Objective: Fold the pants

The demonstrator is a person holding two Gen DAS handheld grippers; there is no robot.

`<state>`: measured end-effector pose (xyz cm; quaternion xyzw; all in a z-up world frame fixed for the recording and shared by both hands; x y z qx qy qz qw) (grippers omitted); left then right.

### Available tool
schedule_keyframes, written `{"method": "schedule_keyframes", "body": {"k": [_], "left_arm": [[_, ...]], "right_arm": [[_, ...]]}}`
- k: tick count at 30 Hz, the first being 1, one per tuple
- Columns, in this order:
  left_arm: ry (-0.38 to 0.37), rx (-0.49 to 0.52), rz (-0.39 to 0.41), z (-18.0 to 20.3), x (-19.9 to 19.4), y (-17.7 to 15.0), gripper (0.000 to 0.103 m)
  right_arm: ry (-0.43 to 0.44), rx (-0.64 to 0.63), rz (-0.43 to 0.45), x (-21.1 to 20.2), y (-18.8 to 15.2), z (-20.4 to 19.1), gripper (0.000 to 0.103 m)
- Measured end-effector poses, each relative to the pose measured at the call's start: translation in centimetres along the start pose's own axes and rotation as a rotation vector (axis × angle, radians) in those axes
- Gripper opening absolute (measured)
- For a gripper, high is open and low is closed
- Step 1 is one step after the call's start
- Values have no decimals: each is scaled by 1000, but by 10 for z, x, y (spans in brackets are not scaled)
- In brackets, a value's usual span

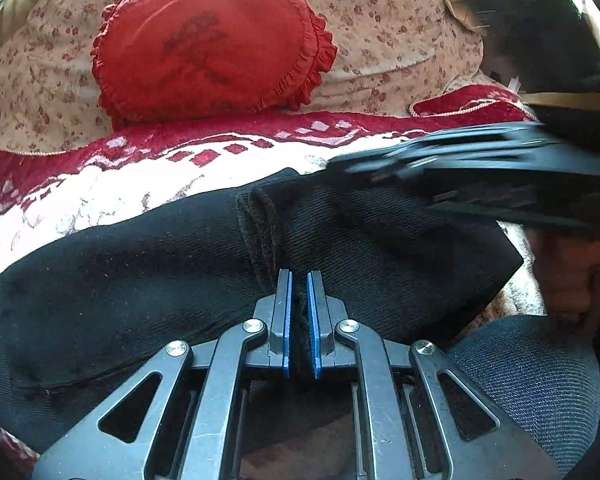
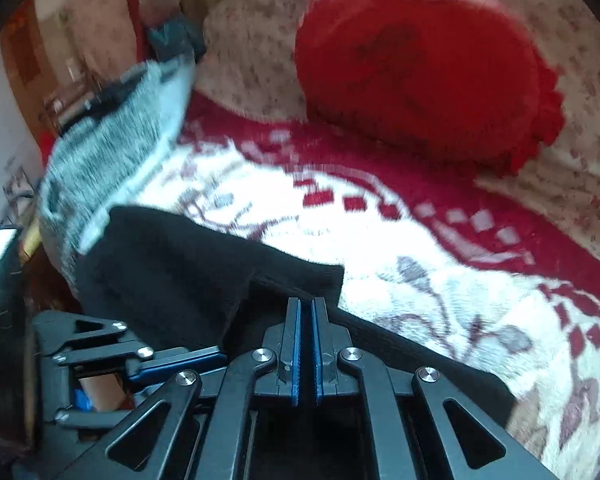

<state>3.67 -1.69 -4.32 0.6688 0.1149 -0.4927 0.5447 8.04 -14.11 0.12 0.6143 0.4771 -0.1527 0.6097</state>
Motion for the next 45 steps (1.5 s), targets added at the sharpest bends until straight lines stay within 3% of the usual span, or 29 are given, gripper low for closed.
{"method": "schedule_keyframes", "body": {"k": [5, 7, 8, 9, 12, 18, 19, 21, 24, 26, 30, 32, 38, 39, 43, 45], "left_arm": [[-4, -4, 2, -2, 0, 0, 7], [-6, -4, 3, -2, 0, -1, 7], [-6, -4, 2, -2, 0, 0, 7], [-6, -3, 2, -2, 0, 0, 7], [-9, -4, 0, -2, 0, -1, 7], [-11, -8, 1, -1, 0, -1, 7], [-11, -8, 1, -1, 0, -1, 7], [-14, -11, 1, -1, 1, -1, 7], [-33, -35, -7, -7, -6, -1, 9], [-51, -82, -10, -19, -19, -6, 17], [-62, -212, 14, -61, -59, -41, 17], [-70, -334, 19, -91, -82, -70, 17], [-54, -639, 34, -162, -112, -140, 18], [-74, -678, 34, -169, -111, -146, 19], [-241, -861, 78, -190, -99, -161, 45], [-271, -949, 88, -198, -90, -164, 47]], "right_arm": [[-97, 34, 125, -53, -24, 3, 6], [-156, 78, 65, -48, -35, 9, 16], [-192, 120, -29, -33, -43, 15, 22], [-192, 139, -87, -23, -48, 19, 22], [-186, 123, -55, -26, -48, 18, 23], [-109, 144, 115, -71, -58, 15, 24], [-98, 157, 95, -71, -62, 17, 25], [-71, 189, -56, -45, -73, 21, 27], [-69, 168, -44, -45, -73, 19, 28], [-70, 175, -29, -47, -74, 20, 27], [-99, 176, 70, -63, -69, 17, 27], [-117, 200, 125, -72, -68, 20, 27], [-210, 420, 161, -82, -77, 61, 27], [-202, 459, 158, -82, -80, 67, 27], [-197, 576, 101, -74, -92, 87, 27], [-195, 585, 76, -69, -92, 88, 27]]}}
Point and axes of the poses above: each gripper's, at about its wrist camera, not at the fingertips, and x roughly the way its jaws point, z to its right, y to its top, the point moved 1 cm from there along x, roughly the way its jaws point, and after that the axes turned 4 degrees about -z, right-handed, at the moved point
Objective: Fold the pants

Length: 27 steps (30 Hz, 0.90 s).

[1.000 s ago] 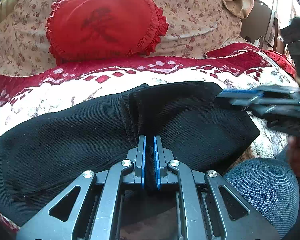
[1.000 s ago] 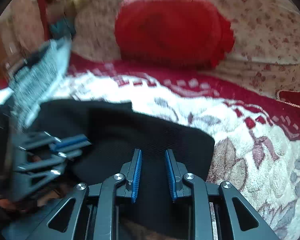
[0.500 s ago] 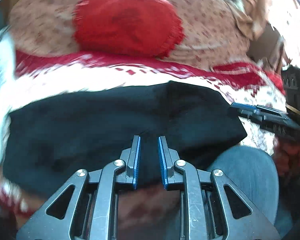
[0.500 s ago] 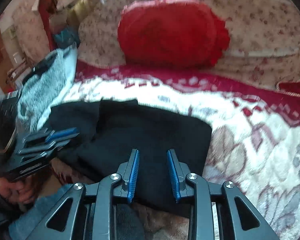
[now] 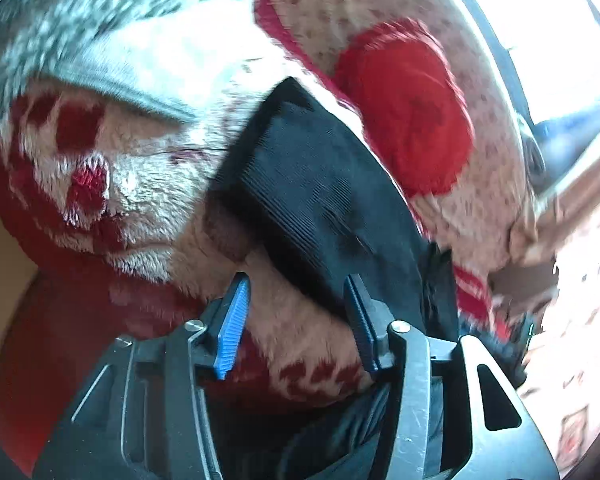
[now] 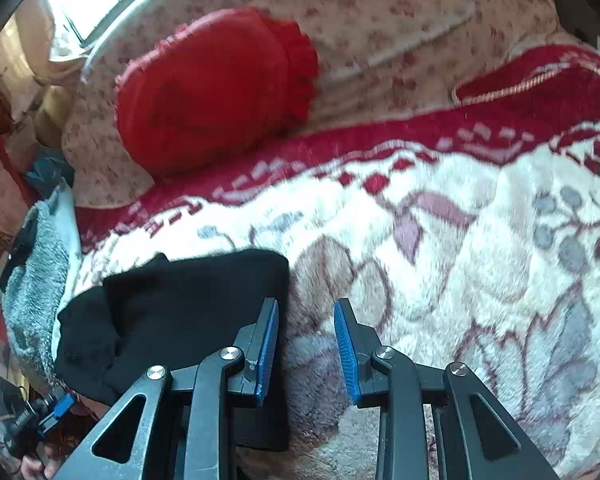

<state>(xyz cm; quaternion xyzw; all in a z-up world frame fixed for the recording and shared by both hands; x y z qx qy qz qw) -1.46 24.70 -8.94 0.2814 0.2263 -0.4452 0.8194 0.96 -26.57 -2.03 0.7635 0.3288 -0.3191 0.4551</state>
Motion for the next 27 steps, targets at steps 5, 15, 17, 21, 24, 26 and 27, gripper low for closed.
{"method": "schedule_keyframes", "body": {"k": [5, 15, 17, 21, 24, 26, 27], "left_arm": [[-148, -148, 42, -16, 4, 12, 56], [-374, -322, 108, -46, 5, 1, 53], [-340, -322, 111, -46, 4, -1, 32], [-247, -261, 120, -36, -9, -6, 14], [-65, -55, 158, 5, -24, -4, 12], [106, 230, 222, 46, -33, -12, 11], [179, 379, 262, 69, -35, -20, 11]], "right_arm": [[-6, -7, 4, 0, -1, 1, 27], [-9, -8, -7, 2, -1, 1, 27], [-12, -8, -11, 3, -2, 1, 27], [-15, -5, -16, 4, -2, 2, 27], [-28, 0, -36, 8, -2, 4, 27], [-30, -1, -47, 9, -1, 4, 27], [-31, -5, -39, 8, -1, 3, 27]]}}
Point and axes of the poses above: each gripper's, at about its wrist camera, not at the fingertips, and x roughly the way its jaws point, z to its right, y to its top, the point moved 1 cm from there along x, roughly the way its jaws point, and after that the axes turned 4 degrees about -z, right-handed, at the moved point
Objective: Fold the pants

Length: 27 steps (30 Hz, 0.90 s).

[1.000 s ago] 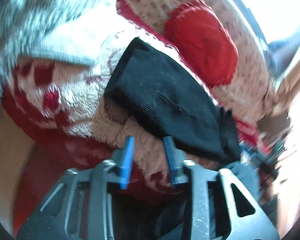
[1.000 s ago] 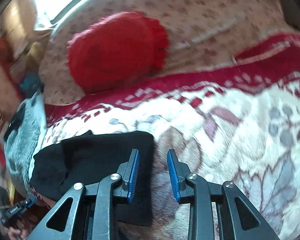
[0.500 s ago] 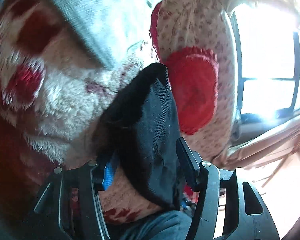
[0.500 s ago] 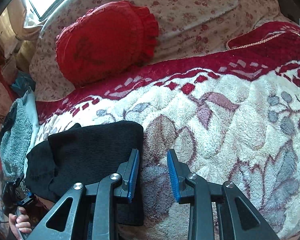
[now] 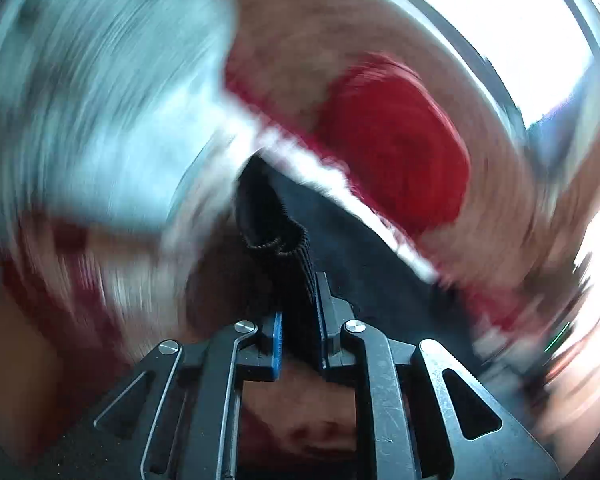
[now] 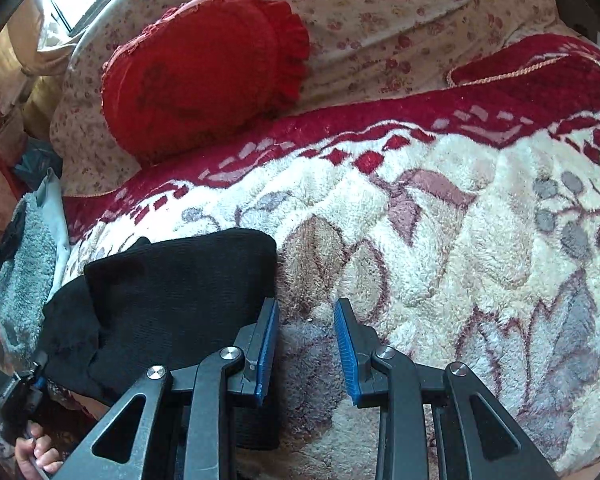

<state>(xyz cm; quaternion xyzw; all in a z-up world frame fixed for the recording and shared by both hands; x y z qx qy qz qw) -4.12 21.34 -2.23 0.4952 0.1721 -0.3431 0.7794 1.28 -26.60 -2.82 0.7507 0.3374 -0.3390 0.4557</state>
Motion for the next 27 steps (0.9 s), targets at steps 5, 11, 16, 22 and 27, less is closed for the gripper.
{"method": "schedule_keyframes", "body": {"k": [5, 11, 16, 22, 27], "left_arm": [[46, 469, 118, 90, -13, -12, 11], [-29, 640, 133, 153, 14, -2, 10], [-137, 798, 119, 204, 21, -3, 10], [-261, 973, 69, 265, 26, -19, 10], [-316, 1155, -65, 302, 50, -50, 10]], "right_arm": [[29, 7, 91, -18, 2, 0, 27], [64, 33, 75, -17, 2, 4, 27], [63, 20, 74, -18, 1, 1, 27], [54, 63, 86, -21, 2, 10, 27], [55, 86, 101, -26, 1, 16, 27]]}}
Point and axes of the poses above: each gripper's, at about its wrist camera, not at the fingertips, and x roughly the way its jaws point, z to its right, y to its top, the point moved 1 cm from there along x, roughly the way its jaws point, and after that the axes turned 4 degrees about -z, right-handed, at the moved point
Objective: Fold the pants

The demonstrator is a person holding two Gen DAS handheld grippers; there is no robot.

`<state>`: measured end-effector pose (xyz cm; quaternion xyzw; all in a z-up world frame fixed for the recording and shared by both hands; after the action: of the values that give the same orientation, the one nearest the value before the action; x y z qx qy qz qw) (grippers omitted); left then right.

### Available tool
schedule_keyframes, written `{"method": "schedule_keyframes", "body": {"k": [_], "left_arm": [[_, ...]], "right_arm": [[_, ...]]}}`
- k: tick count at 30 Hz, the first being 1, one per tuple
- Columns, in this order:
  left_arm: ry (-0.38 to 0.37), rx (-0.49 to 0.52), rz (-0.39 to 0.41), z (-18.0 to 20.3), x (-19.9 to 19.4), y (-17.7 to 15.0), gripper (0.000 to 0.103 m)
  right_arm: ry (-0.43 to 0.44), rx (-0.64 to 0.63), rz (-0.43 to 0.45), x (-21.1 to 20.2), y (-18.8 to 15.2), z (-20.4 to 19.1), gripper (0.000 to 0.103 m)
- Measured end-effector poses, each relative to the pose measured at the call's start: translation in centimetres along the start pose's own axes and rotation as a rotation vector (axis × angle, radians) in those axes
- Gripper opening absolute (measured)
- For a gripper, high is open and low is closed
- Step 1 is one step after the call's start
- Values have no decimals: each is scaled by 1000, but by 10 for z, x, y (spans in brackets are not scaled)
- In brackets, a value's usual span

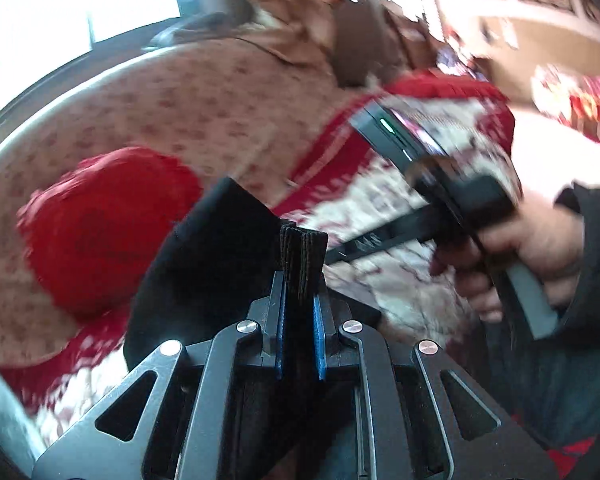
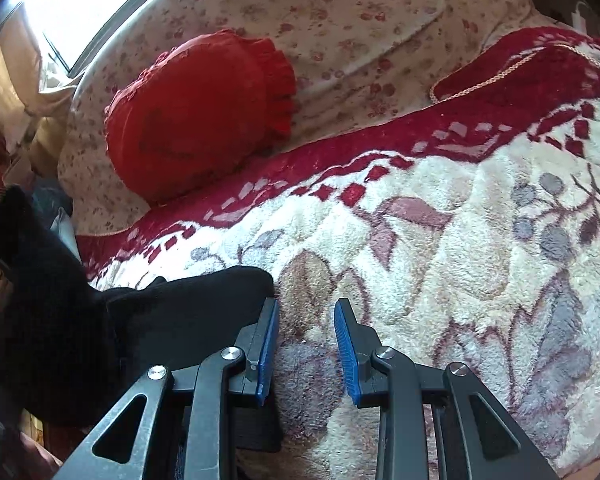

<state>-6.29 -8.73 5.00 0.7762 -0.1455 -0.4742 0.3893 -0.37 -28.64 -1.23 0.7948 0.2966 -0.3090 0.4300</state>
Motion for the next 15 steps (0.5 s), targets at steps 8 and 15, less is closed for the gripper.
{"method": "schedule_keyframes", "body": {"k": [8, 15], "left_arm": [[-86, 83, -196, 10, 47, 6, 10], [-157, 103, -264, 17, 71, 0, 10]], "right_arm": [[60, 11, 73, -20, 3, 5, 27], [184, 54, 119, -34, 5, 11, 27]]}}
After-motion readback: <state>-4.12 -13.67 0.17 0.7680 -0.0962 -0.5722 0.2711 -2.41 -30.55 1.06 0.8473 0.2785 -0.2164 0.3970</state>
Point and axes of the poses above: each gripper's, at about its wrist camera, not at the fingertips, and x roughly the way its jaws point, z to its right, y to its top, the point moved 1 cm from there along x, roughly the way its jaws point, and after that the axes turned 4 degrees about -z, right-handed, at the moved point
